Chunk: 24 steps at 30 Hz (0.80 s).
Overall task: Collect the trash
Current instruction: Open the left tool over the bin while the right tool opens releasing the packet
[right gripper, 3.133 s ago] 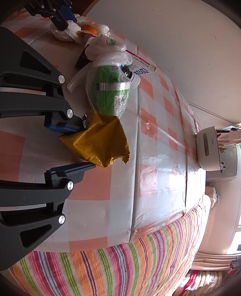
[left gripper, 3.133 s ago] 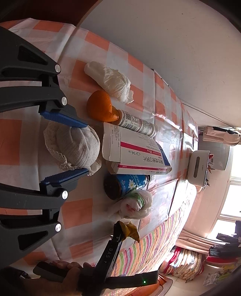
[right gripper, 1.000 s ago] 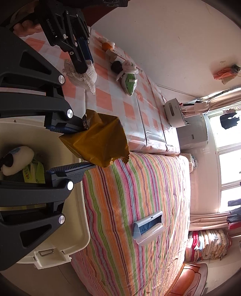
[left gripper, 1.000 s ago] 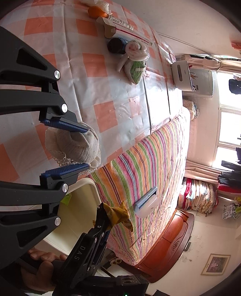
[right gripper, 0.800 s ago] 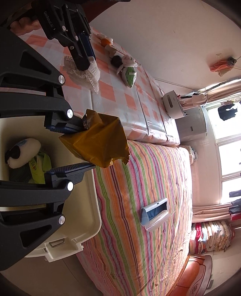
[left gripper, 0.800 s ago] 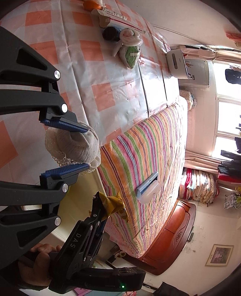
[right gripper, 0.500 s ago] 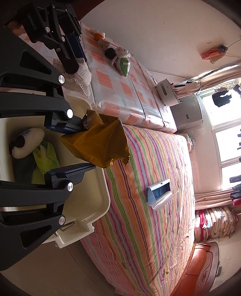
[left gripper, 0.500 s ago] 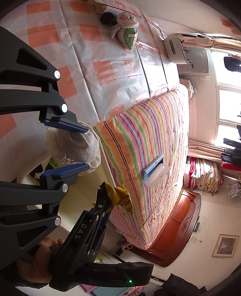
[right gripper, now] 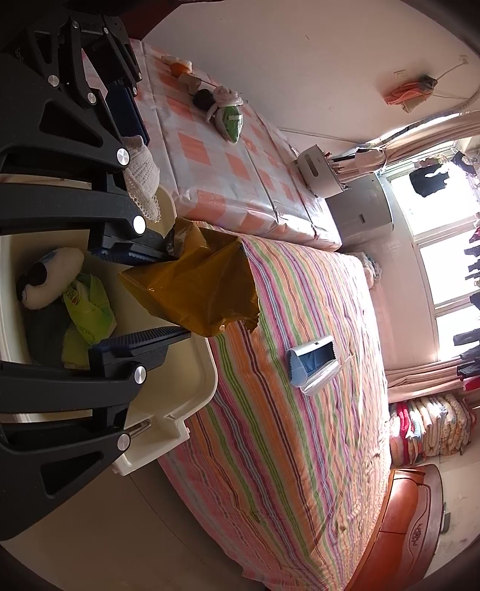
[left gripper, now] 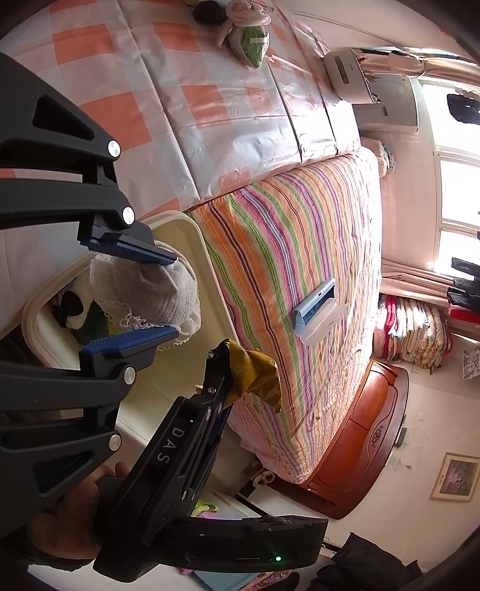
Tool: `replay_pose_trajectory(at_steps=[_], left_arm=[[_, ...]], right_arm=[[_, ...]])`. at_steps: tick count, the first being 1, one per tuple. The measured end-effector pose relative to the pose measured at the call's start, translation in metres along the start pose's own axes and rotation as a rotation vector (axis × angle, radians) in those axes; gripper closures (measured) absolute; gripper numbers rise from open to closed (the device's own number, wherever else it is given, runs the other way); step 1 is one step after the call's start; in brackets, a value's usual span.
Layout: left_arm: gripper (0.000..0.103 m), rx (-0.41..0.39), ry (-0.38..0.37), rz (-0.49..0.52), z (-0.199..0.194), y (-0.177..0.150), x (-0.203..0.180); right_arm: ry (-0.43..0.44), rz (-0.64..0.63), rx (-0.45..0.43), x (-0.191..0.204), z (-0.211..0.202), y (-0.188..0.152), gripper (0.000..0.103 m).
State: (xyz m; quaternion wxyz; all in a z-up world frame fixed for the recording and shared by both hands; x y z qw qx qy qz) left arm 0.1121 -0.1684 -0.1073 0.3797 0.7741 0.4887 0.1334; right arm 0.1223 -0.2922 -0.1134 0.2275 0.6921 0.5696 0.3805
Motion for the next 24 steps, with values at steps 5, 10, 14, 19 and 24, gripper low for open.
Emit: replay_pose_trajectory(at_steps=[5, 10, 14, 19, 24], left_arm=[[0.067, 0.000, 0.014, 0.003, 0.002, -0.001, 0.000], [0.046, -0.005, 0.027, 0.014, 0.000, 0.000, 0.000], [0.031, -0.041, 0.055, 0.017, -0.006, 0.002, 0.001], [0.029, -0.039, 0.071, 0.014, -0.006, 0.002, 0.004], [0.029, -0.031, 0.083, 0.012, -0.005, 0.001, 0.009]], right_arm=[[-0.003, 0.021, -0.015, -0.005, -0.003, 0.002, 0.053], [0.000, 0.032, -0.022, -0.005, -0.004, 0.003, 0.051], [0.003, 0.037, -0.021, -0.007, -0.005, 0.003, 0.050], [0.003, 0.042, -0.022, -0.008, -0.005, 0.002, 0.050], [0.007, 0.043, -0.016, -0.007, -0.004, 0.001, 0.050]])
Point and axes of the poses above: each gripper's, at about its wrist camera, not at the fingertips, and z roughly the way its jaws point, x to its left, y to its top, the point moved 9 cm from there along z, roughly the way its jaws point, and after that the axes turned 1 degree about y, right-handed, at the moved point
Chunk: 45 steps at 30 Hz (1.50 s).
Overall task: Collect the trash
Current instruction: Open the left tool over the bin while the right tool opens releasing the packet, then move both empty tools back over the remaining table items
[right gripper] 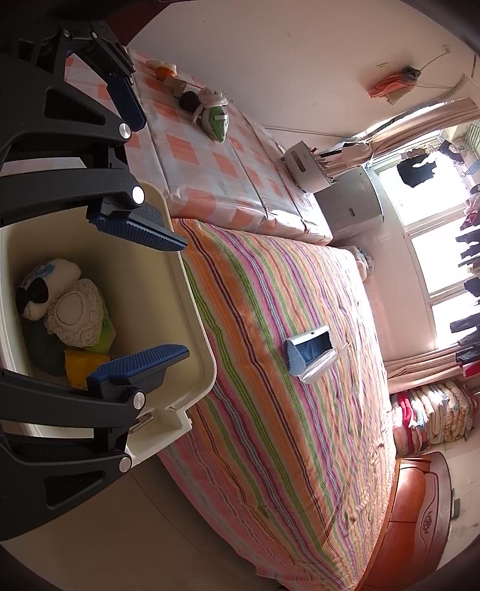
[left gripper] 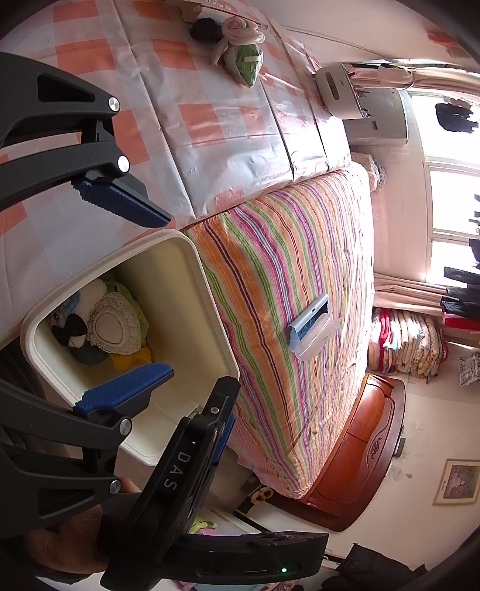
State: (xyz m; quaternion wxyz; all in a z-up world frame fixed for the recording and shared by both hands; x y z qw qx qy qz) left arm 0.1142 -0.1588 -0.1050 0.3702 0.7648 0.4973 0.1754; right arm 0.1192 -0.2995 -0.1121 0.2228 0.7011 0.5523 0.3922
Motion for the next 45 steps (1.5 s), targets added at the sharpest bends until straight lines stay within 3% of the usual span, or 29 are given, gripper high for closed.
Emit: replay_pose_trajectory(at_steps=[3, 6, 24, 38, 45], left_arm=[[0.029, 0.003, 0.008, -0.003, 0.000, 0.000, 0.004], [0.029, 0.005, 0.017, -0.010, -0.002, -0.001, 0.010], [0.029, -0.013, 0.125, -0.091, -0.034, -0.001, 0.083], [0.029, -0.019, 0.309, -0.224, -0.071, -0.020, 0.211], [0.029, -0.040, 0.443, -0.325, -0.097, -0.033, 0.288]], right_arm=[[0.006, -0.003, 0.004, 0.004, 0.001, -0.001, 0.049], [0.008, -0.014, 0.000, 0.011, 0.002, 0.000, 0.035], [0.071, -0.137, 0.053, 0.095, 0.036, -0.006, 0.024], [0.170, -0.309, 0.114, 0.199, 0.082, -0.015, 0.020], [0.214, -0.398, 0.121, 0.250, 0.112, -0.008, 0.020]])
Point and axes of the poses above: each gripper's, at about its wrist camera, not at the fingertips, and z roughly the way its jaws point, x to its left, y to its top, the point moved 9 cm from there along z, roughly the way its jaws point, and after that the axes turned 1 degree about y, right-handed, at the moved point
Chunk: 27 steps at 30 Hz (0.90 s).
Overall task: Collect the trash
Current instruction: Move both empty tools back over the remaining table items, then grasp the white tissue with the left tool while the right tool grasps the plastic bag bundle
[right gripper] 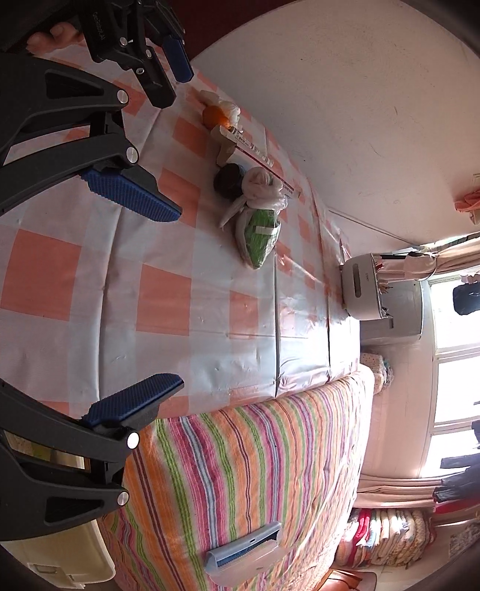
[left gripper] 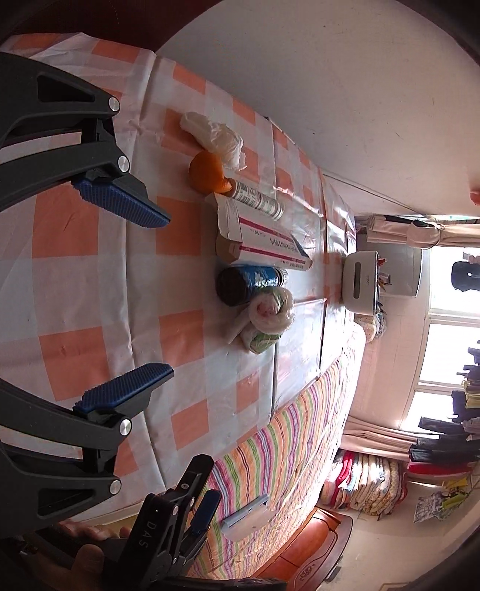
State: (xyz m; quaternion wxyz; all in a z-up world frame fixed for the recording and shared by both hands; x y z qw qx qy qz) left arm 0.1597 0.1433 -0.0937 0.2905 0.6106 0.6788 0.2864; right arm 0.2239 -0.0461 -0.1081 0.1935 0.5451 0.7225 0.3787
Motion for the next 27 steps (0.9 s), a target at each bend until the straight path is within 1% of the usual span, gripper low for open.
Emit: replay_pose_trajectory(at_steps=[4, 8, 12, 16, 25, 27], left_arm=[[0.029, -0.014, 0.086, -0.068, 0.007, 0.011, 0.051], [0.029, 0.003, 0.126, -0.133, 0.017, 0.017, 0.091], [0.029, 0.026, 0.131, -0.191, 0.029, 0.022, 0.118], [0.029, 0.053, 0.133, -0.230, 0.042, 0.025, 0.136], [0.029, 0.092, 0.131, -0.334, 0.069, 0.029, 0.169], [0.029, 0.110, 0.131, -0.345, 0.078, 0.029, 0.172]], right_arm=[[0.030, -0.044, 0.014, 0.025, 0.026, 0.014, 0.020], [0.056, -0.092, 0.020, 0.050, 0.047, 0.028, 0.020], [0.076, -0.144, 0.011, 0.074, 0.064, 0.043, 0.020], [0.095, -0.174, 0.016, 0.090, 0.082, 0.052, 0.020], [0.111, -0.196, 0.045, 0.106, 0.118, 0.064, 0.019], [0.111, -0.200, 0.052, 0.108, 0.125, 0.066, 0.018]])
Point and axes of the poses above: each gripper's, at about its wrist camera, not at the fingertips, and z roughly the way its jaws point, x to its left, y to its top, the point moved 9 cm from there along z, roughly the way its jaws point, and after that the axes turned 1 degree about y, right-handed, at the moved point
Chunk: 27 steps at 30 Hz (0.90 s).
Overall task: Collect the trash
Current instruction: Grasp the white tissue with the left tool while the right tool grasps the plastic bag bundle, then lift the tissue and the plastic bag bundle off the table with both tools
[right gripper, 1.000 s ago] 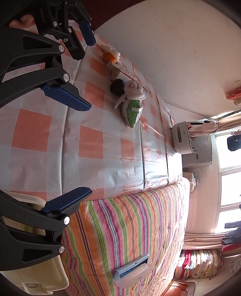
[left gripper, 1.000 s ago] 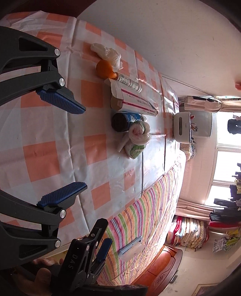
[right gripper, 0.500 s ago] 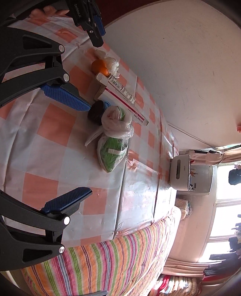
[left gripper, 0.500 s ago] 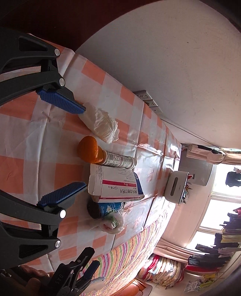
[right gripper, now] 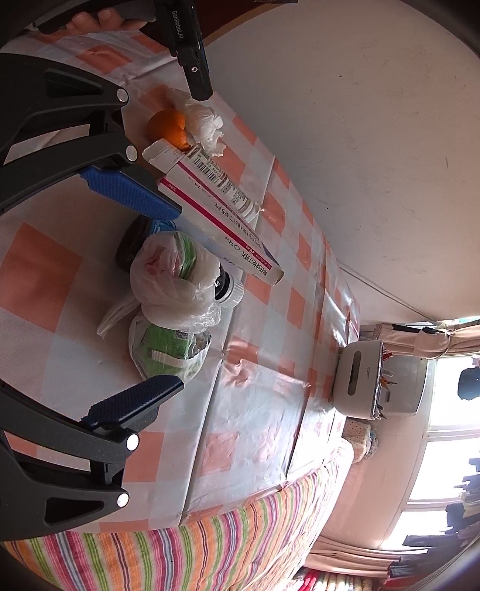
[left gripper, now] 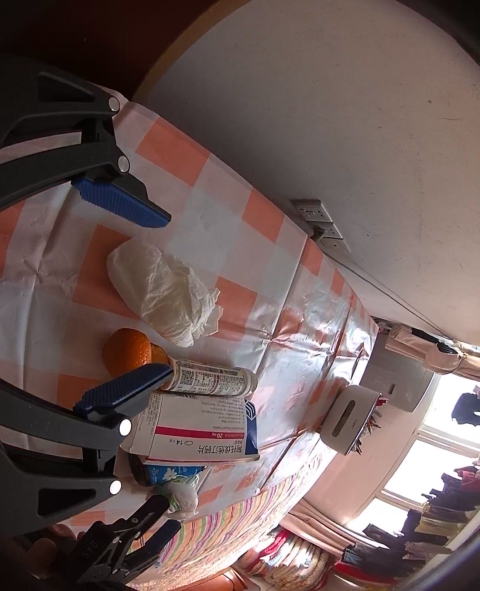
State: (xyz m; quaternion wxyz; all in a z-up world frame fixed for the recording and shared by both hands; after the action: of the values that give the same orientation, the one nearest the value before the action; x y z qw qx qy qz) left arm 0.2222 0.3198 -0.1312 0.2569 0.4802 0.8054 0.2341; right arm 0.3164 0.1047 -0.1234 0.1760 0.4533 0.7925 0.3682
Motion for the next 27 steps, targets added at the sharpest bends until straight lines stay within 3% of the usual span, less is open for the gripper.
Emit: replay_pose_trajectory(at_steps=[8, 14, 15, 16, 17, 19, 21, 27], left_arm=[[0.029, 0.069, 0.005, -0.045, 0.032, 0.001, 0.007], [0.031, 0.079, 0.014, -0.006, 0.042, -0.003, -0.004], [0.034, 0.078, 0.012, -0.001, 0.042, -0.004, -0.006], [0.045, 0.079, 0.005, 0.003, 0.042, -0.004, -0.008], [0.052, 0.085, -0.007, 0.006, 0.041, -0.005, -0.011], [0.066, 0.093, -0.024, 0.005, 0.041, -0.006, -0.013], [0.068, 0.087, -0.018, 0.009, 0.040, -0.007, -0.014], [0.075, 0.051, -0.024, 0.006, 0.029, -0.002, -0.014]], right_arm=[[-0.032, -0.030, 0.011, 0.003, 0.026, 0.010, 0.016], [-0.096, -0.086, 0.012, -0.002, 0.035, 0.010, 0.017], [-0.091, -0.075, 0.012, -0.004, 0.036, 0.010, 0.020], [-0.084, -0.058, 0.005, -0.007, 0.035, 0.010, 0.024], [-0.079, -0.036, -0.001, -0.011, 0.033, 0.012, 0.034], [-0.082, -0.004, -0.002, -0.019, 0.029, 0.013, 0.041], [-0.078, 0.011, -0.005, -0.025, 0.025, 0.012, 0.046], [-0.058, 0.051, -0.014, -0.036, 0.005, 0.004, 0.048]])
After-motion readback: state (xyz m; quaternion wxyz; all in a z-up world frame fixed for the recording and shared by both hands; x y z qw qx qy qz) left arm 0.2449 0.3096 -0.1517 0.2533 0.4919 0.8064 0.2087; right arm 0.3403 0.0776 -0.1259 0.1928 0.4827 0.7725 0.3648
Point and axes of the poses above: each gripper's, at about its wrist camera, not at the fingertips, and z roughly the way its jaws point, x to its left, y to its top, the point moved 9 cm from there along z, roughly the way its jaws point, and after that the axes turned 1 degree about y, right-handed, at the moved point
